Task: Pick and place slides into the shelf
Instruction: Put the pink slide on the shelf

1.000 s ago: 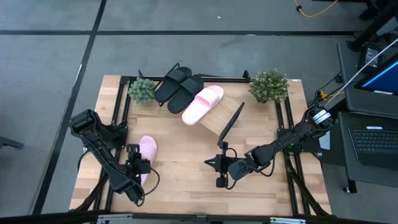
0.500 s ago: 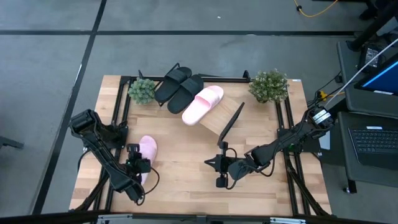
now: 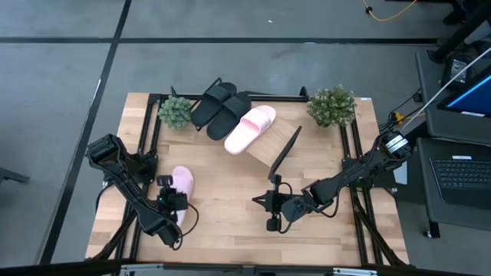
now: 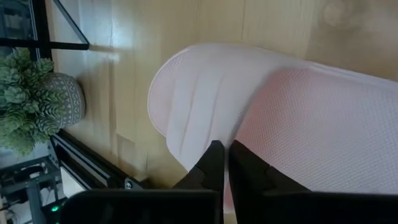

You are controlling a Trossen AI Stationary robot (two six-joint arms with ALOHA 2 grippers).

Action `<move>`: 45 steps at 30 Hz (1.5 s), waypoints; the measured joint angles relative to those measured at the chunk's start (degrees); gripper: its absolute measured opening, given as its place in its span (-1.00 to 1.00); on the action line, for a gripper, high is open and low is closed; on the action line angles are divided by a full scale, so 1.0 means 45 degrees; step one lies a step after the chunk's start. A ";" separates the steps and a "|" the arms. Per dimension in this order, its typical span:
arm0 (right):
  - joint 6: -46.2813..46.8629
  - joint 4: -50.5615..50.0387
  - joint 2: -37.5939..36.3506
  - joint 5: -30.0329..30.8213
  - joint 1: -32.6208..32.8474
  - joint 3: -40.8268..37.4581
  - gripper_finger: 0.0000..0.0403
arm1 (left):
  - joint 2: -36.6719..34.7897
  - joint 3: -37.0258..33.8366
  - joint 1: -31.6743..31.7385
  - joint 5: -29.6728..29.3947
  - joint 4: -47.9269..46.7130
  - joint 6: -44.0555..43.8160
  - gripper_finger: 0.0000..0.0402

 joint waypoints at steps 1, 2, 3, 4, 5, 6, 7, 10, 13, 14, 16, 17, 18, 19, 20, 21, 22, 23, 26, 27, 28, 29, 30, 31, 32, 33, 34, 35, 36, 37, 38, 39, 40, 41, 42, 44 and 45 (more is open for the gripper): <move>0.0000 0.0000 0.0000 0.0000 0.0000 0.0000 -0.94 | 0.0000 0.0005 -0.0009 -0.0007 -0.0067 0.0000 -0.98; 0.0000 0.0000 0.0000 0.0000 0.0000 0.0000 -0.94 | 0.0000 0.0002 -0.0021 -0.0007 -0.0152 0.0000 -0.98; 0.0000 0.0000 0.0000 0.0000 0.0000 0.0000 -0.94 | 0.0000 0.0001 -0.0047 -0.0012 -0.0187 0.0000 -0.98; 0.0000 0.0000 0.0000 0.0000 0.0000 0.0000 -0.94 | -0.0005 0.0005 -0.0056 -0.0012 -0.0192 0.0000 -0.98; 0.0005 0.0000 0.0000 0.0000 0.0000 0.0000 -0.94 | -0.0019 0.0007 -0.0056 -0.0012 -0.0240 -0.0004 -0.99; 0.0046 0.0000 0.0000 0.0000 0.0000 0.0000 -0.94 | -0.0032 0.0070 -0.0056 -0.0004 -0.0388 -0.0001 -0.99; 0.0074 0.0004 0.0000 0.0000 0.0000 0.0000 -0.94 | -0.0053 0.0192 -0.0061 0.0017 -0.0645 0.0000 -0.99; 0.0346 0.0000 0.0000 0.0000 0.0000 0.0000 -0.94 | -0.0229 0.0869 -0.0061 -0.0026 -0.1763 -0.0021 -0.99; 0.0384 0.0005 0.0000 0.0000 0.0000 0.0000 -0.94 | -0.0516 0.1737 -0.0061 -0.0676 -0.2675 -0.0034 -0.99; 0.0397 0.0005 0.0000 0.0018 0.0000 0.0000 -0.94 | -0.0617 0.2037 -0.0065 -0.1042 -0.2820 -0.0034 -0.99; 0.0831 0.0000 -0.0025 0.0327 0.0005 0.0000 -0.97 | -0.0834 0.2574 -0.0128 -0.1781 -0.2986 0.0010 -1.00; 0.1110 -0.0092 -0.0099 0.0521 0.0005 0.0000 -0.97 | -0.0937 0.2807 -0.0163 -0.2200 -0.2968 0.0143 -1.00; 0.1322 -0.0157 -0.0184 0.0662 0.0006 0.0000 -0.98 | -0.1049 0.3039 -0.0211 -0.2618 -0.2955 0.0322 -1.00; 0.1453 -0.0233 -0.0278 0.0695 0.0025 0.0008 -0.97 | -0.1154 0.3268 -0.0244 -0.3035 -0.2956 0.0463 -1.00; 0.1642 -0.0453 -0.0408 0.0704 0.0073 0.0015 -0.97 | -0.1273 0.3484 -0.0284 -0.3380 -0.2960 0.0632 -1.00; 0.1751 -0.0691 -0.0503 0.0728 0.0113 0.0015 -0.97 | -0.1397 0.3699 -0.0289 -0.3679 -0.2955 0.0774 -1.00; 0.1778 -0.0812 -0.0580 0.0722 0.0179 0.0015 -0.97 | -0.1507 0.3892 -0.0289 -0.3964 -0.2968 0.0991 -1.00; 0.1773 -0.1020 -0.0699 0.0709 0.0266 0.0015 -0.98 | -0.1611 0.4064 -0.0285 -0.4265 -0.2966 0.1219 -1.00; 0.1715 -0.1528 -0.1316 0.0719 0.0414 0.0010 -0.98 | -0.1850 0.4475 -0.0157 -0.5077 -0.2970 0.1955 -1.00; 0.1685 -0.1676 -0.1604 0.0767 0.0437 0.0010 -0.98 | -0.1892 0.4597 -0.0059 -0.5286 -0.2975 0.2228 -1.00; 0.1591 -0.1916 -0.1916 0.0780 0.0462 0.0010 -0.98 | -0.1904 0.4714 0.0059 -0.5462 -0.2970 0.2517 -1.00; 0.1384 -0.2137 -0.2199 0.0805 0.0480 0.0010 -0.98 | -0.1904 0.4839 0.0202 -0.5644 -0.2968 0.2902 -1.00; 0.1222 -0.2211 -0.2472 0.0845 0.0507 0.0010 -0.98 | -0.1904 0.4943 0.0346 -0.5855 -0.2965 0.3333 -1.00; 0.0989 -0.2380 -0.2784 0.0850 0.0550 0.0010 -0.98 | -0.1904 0.5050 0.0523 -0.6078 -0.2965 0.3799 -1.00; 0.0775 -0.2597 -0.3083 0.0843 0.0612 0.0010 -0.98 | -0.1904 0.5145 0.0720 -0.6315 -0.2970 0.4266 -1.00; 0.0661 -0.2672 -0.3353 0.0844 0.0665 0.0010 -0.98 | -0.1904 0.5221 0.0943 -0.6553 -0.2957 0.4731 -1.00; 0.0520 -0.2822 -0.3618 0.0835 0.0709 0.0015 -0.98 | -0.1904 0.5297 0.1161 -0.6791 -0.2957 0.5164 -1.00; 0.0365 -0.3050 -0.3848 0.0822 0.0777 0.0015 -0.98 | -0.1904 0.5397 0.1395 -0.6986 -0.2954 0.5588 -1.00; 0.0293 -0.3231 -0.4015 0.0820 0.0843 0.0015 -0.99 | -0.1909 0.5498 0.1642 -0.7204 -0.2883 0.6025 -1.00; 0.0271 -0.3348 -0.4093 0.0826 0.0886 0.0015 -0.99 | -0.1916 0.5568 0.1872 -0.7453 -0.2807 0.6504 -1.00; 0.0264 -0.3491 -0.4145 0.0832 0.0931 0.0015 -0.99 | -0.1914 0.5644 0.2081 -0.7639 -0.2656 0.7023 -1.00; 0.0282 -0.3685 -0.4158 0.0841 0.1000 0.0006 -0.99 | -0.1914 0.5711 0.2287 -0.7779 -0.2420 0.7576 -1.00; 0.0313 -0.3699 -0.4158 0.0841 0.1064 -0.0095 -0.99 | -0.1914 0.5775 0.2522 -0.7863 -0.2167 0.8168 -1.00; 0.0323 -0.3581 -0.4164 0.0835 0.1126 -0.0294 -0.99 | -0.1919 0.5837 0.2727 -0.7882 -0.1809 0.8792 -1.00; 0.0379 -0.3473 -0.4221 0.0835 0.1156 -0.0553 -0.99 | -0.1921 0.5893 0.2939 -0.7874 -0.1377 0.9478 -1.00; 0.0773 -0.3399 -0.4589 0.0966 0.1311 -0.1263 -0.99 | -0.2027 0.5915 0.3423 -0.7646 -0.0362 1.0936 -1.00; 0.1026 -0.3209 -0.4901 0.1046 0.1381 -0.1629 -0.99 | -0.2127 0.5924 0.3702 -0.7468 0.0250 1.1638 -1.00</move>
